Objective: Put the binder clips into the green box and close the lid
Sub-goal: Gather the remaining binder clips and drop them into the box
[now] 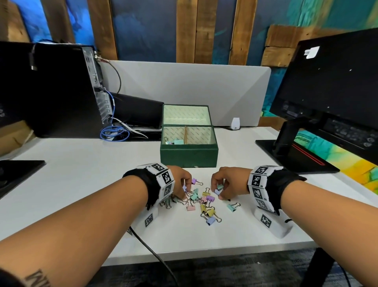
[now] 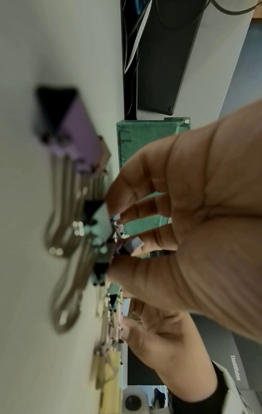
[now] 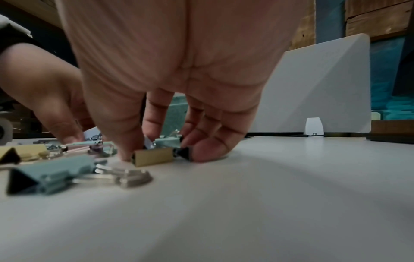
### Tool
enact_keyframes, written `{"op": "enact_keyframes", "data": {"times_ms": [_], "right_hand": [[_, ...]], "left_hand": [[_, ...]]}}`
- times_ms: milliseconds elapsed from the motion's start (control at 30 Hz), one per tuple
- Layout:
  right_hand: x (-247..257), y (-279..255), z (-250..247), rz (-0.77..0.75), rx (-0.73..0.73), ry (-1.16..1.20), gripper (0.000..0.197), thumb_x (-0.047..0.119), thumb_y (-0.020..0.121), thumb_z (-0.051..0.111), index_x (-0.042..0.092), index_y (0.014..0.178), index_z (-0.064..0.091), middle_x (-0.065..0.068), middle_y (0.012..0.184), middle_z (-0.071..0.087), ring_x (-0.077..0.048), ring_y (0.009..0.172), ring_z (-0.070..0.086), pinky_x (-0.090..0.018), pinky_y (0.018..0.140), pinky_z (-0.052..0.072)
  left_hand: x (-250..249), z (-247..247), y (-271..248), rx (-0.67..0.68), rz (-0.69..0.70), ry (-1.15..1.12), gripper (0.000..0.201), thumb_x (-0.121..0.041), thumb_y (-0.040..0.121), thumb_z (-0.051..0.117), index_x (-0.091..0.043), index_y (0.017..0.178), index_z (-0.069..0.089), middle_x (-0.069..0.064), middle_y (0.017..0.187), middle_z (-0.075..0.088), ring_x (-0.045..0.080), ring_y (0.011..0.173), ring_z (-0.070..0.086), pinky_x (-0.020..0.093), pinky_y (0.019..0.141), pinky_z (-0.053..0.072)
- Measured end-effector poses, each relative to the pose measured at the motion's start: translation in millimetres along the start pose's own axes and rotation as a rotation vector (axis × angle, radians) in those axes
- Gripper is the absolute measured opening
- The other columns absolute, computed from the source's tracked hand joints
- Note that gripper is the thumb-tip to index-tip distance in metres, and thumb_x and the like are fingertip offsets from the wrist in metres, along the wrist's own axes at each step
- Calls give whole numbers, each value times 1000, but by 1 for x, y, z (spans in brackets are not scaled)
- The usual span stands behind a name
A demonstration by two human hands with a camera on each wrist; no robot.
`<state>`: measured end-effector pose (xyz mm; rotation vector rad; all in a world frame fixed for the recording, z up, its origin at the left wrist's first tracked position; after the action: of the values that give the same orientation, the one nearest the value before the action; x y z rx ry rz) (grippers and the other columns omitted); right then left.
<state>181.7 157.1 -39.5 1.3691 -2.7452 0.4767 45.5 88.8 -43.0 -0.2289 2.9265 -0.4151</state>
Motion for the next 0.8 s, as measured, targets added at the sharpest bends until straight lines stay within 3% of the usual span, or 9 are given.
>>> {"op": "enact_keyframes", "data": {"times_ms": [100, 167, 267, 400, 500, 600, 733, 800], "right_hand": [[-1, 2, 2, 12, 18, 5, 22, 20, 77, 68, 37, 76, 54, 3, 103, 53, -16, 85, 51, -31, 86, 48], [-2, 2, 3, 37, 32, -3, 28, 18, 75, 67, 37, 69, 48, 4, 98, 52, -17, 84, 51, -32, 83, 49], [-3, 2, 5, 60, 46, -23, 28, 18, 74, 68, 35, 68, 46, 4, 95, 51, -19, 85, 51, -34, 83, 49], [-5, 2, 5, 64, 54, -35, 28, 20, 75, 70, 31, 69, 45, 3, 99, 55, -18, 86, 51, -29, 76, 46], [-6, 1, 4, 63, 58, -35, 24, 19, 76, 68, 28, 67, 48, 3, 97, 58, -15, 82, 51, -22, 64, 42], [-6, 2, 3, 67, 63, -16, 14, 17, 77, 66, 25, 72, 55, 0, 101, 66, -13, 79, 54, -21, 66, 46], [-7, 1, 2, 81, 59, 22, 9, 16, 77, 66, 22, 81, 62, 8, 78, 60, -6, 62, 51, -16, 51, 39], [-7, 1, 0, 78, 37, 43, 8, 17, 77, 66, 23, 81, 64, 9, 77, 61, -3, 59, 49, -16, 51, 39]], "left_hand": [[-1, 0, 0, 10, -1, 8, 25, -23, 79, 71, -24, 102, 61, -4, 93, 53, 16, 82, 49, 21, 57, 37], [0, 1, 1, 4, -6, 16, 22, -21, 78, 71, -26, 92, 55, -4, 93, 53, 17, 81, 49, 22, 59, 38], [0, 2, 2, -4, -8, 25, 23, -20, 76, 71, -26, 83, 50, -3, 92, 53, 18, 81, 48, 25, 69, 39], [0, 3, 2, 2, -10, 48, 22, -19, 76, 69, -24, 82, 49, -2, 91, 52, 19, 80, 47, 25, 68, 38], [-1, 3, 2, 0, -6, 39, 22, -19, 76, 69, -24, 83, 49, -2, 90, 52, 19, 79, 47, 24, 64, 38], [0, 4, 2, 4, 2, 30, 20, -18, 76, 68, -26, 77, 49, -2, 88, 55, 19, 77, 48, 24, 63, 40], [-2, 3, 1, -3, 19, 33, 17, -14, 77, 65, -24, 80, 51, -2, 86, 55, 19, 76, 48, 22, 56, 36], [-1, 3, 1, -3, 17, 42, 19, -14, 76, 66, -25, 75, 51, -2, 86, 55, 18, 76, 48, 22, 55, 36]]}}
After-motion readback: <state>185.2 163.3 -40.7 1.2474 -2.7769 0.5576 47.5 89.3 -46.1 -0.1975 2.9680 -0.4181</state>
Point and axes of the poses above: each hand's wrist, its own y-axis towards the middle knuckle, its own z-axis out of the palm, x = y × z, the point moved 5 cm from there along y, towards the middle knuckle
